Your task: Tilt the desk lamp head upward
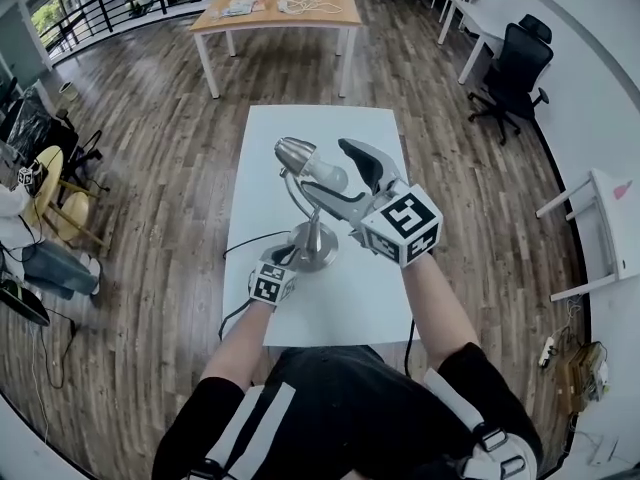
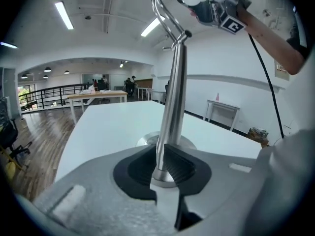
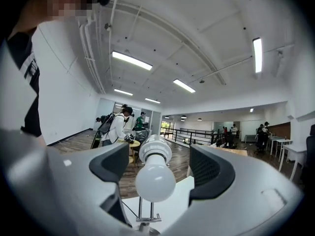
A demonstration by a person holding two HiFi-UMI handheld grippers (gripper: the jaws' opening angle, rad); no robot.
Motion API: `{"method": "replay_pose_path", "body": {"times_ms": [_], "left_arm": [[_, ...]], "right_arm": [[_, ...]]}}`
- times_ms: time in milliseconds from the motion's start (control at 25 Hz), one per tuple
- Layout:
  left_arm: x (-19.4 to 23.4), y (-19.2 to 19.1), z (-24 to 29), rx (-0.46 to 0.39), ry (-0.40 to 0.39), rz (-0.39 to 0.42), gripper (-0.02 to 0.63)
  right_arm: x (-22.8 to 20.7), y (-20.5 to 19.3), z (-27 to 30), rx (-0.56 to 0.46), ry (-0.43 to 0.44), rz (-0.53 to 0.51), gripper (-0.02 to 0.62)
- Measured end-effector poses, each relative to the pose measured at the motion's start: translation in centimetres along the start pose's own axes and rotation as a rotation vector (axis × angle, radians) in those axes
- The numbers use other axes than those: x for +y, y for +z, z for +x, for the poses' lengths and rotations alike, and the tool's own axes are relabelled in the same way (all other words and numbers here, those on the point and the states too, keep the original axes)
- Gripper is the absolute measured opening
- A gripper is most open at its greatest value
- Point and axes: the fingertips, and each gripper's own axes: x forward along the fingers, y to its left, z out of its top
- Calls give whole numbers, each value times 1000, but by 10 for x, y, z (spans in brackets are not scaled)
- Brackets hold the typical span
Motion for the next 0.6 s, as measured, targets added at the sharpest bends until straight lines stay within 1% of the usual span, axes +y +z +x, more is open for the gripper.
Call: {"method": "replay_pose_path", "body": {"times_ms": [80, 160, 280, 360, 480, 600], "left_arm": [[1, 18, -10, -66, 7, 0, 57], [2, 38, -22, -138, 16, -18, 57], [0, 69, -44, -244, 20, -46, 55], [-3, 88, -58, -301, 17, -43, 55], [-13, 110, -75, -366, 11, -35, 53], [-27, 123, -88, -400, 13, -17, 51]], "right_arm": [[-3, 2, -14, -48, -34, 29, 383], [-2, -3, -28, -75, -62, 51, 376], [0, -13, -51, -107, -96, 77, 334], [2, -19, -65, -121, -113, 92, 308], [3, -30, -82, -123, -129, 112, 278], [3, -36, -95, -119, -137, 123, 255]]}}
